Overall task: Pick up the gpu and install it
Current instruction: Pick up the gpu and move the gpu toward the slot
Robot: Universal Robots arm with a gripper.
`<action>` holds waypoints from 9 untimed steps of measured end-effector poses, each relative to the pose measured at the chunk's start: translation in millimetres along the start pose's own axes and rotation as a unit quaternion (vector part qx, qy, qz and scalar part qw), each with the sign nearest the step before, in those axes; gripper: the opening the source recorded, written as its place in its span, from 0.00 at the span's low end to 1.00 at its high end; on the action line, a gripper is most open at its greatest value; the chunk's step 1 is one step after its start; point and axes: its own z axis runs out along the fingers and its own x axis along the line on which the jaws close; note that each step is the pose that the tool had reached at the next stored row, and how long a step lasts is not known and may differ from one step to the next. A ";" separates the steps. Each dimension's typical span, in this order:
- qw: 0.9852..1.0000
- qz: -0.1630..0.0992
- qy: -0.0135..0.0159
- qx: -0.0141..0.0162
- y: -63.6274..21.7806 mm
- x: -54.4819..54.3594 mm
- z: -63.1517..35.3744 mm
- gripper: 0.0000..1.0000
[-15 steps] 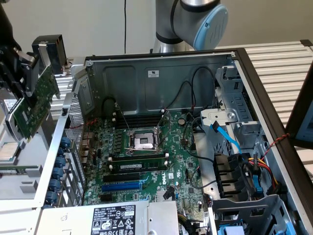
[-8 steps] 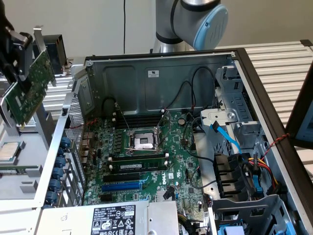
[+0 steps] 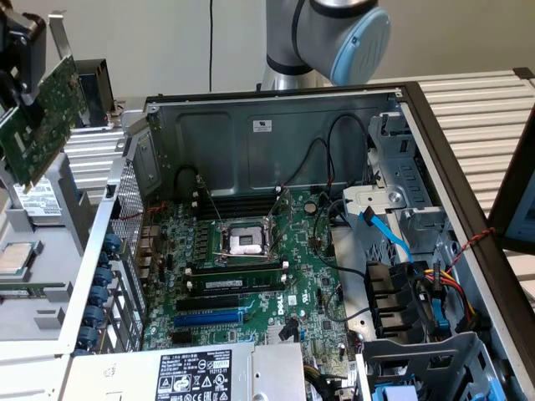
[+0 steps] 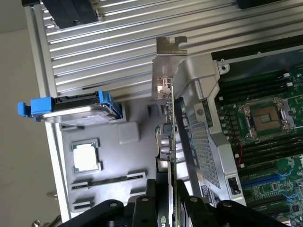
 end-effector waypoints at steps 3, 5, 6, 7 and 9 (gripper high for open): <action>1.000 0.001 0.005 0.001 2.6 -7.7 -7.3 0.27; 1.000 0.001 0.009 0.002 4.4 -13.5 -12.0 0.27; 1.000 0.002 0.011 0.003 5.2 -16.4 -14.2 0.27; 1.000 0.002 0.013 0.003 6.0 -19.3 -16.3 0.27; 1.000 0.002 0.017 0.005 7.5 -25.0 -20.2 0.27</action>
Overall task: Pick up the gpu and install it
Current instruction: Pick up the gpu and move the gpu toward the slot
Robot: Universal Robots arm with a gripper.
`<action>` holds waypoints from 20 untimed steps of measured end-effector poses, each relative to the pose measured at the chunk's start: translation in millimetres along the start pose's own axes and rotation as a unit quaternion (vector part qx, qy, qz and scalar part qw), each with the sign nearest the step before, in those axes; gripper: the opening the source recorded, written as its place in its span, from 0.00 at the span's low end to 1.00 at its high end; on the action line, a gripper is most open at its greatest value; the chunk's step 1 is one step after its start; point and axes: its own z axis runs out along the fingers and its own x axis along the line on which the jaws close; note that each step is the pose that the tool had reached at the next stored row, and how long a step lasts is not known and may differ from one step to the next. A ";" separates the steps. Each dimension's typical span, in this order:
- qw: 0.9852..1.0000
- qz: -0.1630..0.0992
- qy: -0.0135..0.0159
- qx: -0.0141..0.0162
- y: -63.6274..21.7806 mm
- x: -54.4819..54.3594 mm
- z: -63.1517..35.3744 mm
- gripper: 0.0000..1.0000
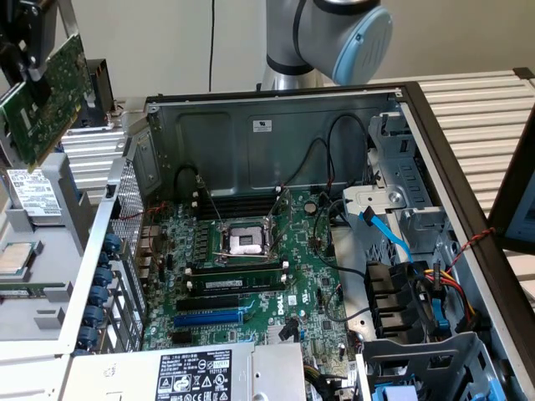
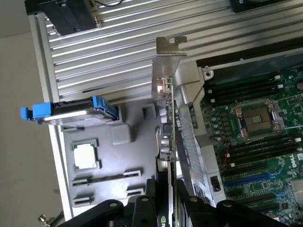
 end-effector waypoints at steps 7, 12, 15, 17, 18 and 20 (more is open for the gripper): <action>1.000 0.001 0.010 0.003 3.1 -14.7 -4.7 0.27; 1.000 0.001 0.011 0.003 3.3 -15.4 -4.8 0.27; 1.000 0.002 0.011 0.003 6.0 -25.3 -4.5 0.27; 1.000 0.002 0.012 0.003 8.2 -33.8 -4.2 0.27; 1.000 0.002 0.013 0.004 9.4 -38.1 -4.1 0.27; 1.000 0.002 0.014 0.004 11.8 -47.0 -3.8 0.27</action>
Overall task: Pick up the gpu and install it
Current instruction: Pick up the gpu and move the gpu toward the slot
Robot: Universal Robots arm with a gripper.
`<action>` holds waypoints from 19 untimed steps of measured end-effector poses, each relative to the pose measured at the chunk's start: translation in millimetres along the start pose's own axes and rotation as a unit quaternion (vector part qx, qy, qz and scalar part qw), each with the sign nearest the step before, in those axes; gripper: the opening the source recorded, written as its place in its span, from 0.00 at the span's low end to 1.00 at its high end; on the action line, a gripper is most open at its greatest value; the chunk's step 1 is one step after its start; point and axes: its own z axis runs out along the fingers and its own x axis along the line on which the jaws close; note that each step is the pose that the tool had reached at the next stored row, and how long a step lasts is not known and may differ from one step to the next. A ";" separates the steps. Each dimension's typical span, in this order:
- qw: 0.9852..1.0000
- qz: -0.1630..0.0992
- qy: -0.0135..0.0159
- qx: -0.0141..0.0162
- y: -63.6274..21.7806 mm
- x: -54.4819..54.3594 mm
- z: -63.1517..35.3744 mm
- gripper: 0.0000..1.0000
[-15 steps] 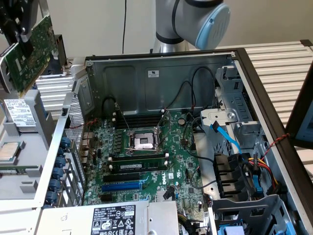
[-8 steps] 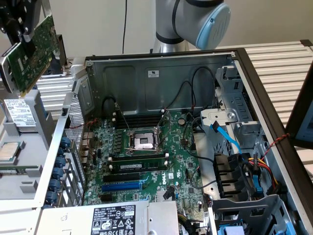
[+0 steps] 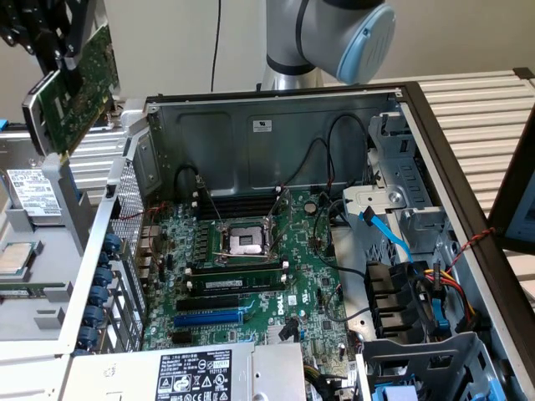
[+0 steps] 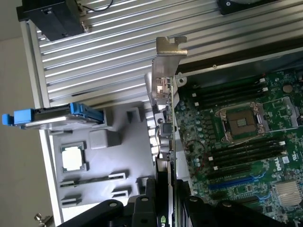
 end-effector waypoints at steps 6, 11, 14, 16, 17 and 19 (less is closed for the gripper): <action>1.000 0.000 0.002 0.000 7.2 -26.3 -0.3 0.27; 1.000 0.000 0.003 -0.001 13.3 -48.1 -1.3 0.27; 1.000 0.000 0.004 -0.003 17.1 -61.3 -3.2 0.27; 1.000 0.000 0.004 -0.005 19.7 -70.1 -4.8 0.27; 1.000 0.000 0.005 -0.006 21.0 -74.3 -5.7 0.27; 1.000 0.000 0.005 -0.008 23.5 -82.7 -7.7 0.27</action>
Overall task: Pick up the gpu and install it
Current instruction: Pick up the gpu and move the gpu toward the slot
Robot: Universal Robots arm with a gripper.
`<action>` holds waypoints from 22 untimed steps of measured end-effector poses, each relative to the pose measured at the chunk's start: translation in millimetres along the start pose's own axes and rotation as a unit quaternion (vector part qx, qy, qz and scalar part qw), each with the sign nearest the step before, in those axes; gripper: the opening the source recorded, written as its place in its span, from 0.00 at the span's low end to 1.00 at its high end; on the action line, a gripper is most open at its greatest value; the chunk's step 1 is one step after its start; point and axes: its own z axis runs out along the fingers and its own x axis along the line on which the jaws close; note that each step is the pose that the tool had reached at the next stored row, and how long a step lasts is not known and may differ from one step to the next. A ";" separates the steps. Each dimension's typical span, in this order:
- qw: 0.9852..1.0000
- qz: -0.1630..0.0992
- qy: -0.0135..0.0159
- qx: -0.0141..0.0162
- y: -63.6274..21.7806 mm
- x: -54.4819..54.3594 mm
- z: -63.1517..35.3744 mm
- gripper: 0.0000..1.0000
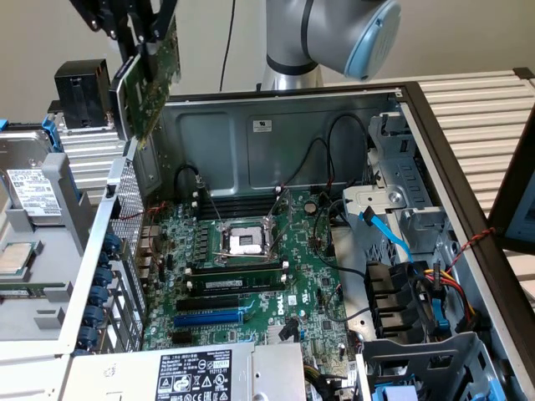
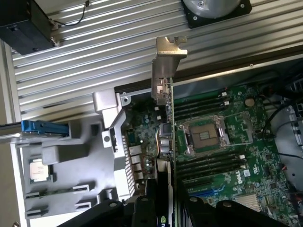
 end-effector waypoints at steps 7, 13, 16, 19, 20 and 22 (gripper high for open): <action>1.000 -0.003 0.002 -0.004 8.2 -28.1 -6.4 0.27; 1.000 -0.002 0.004 -0.003 3.6 -51.8 -12.0 0.27; 1.000 -0.002 0.006 -0.003 -1.2 -61.9 -14.8 0.27; 1.000 -0.002 0.008 -0.002 -3.9 -71.7 -16.5 0.27; 1.000 -0.002 0.008 -0.002 -4.1 -75.2 -16.8 0.27; 1.000 -0.001 0.010 -0.002 -4.4 -82.1 -17.2 0.27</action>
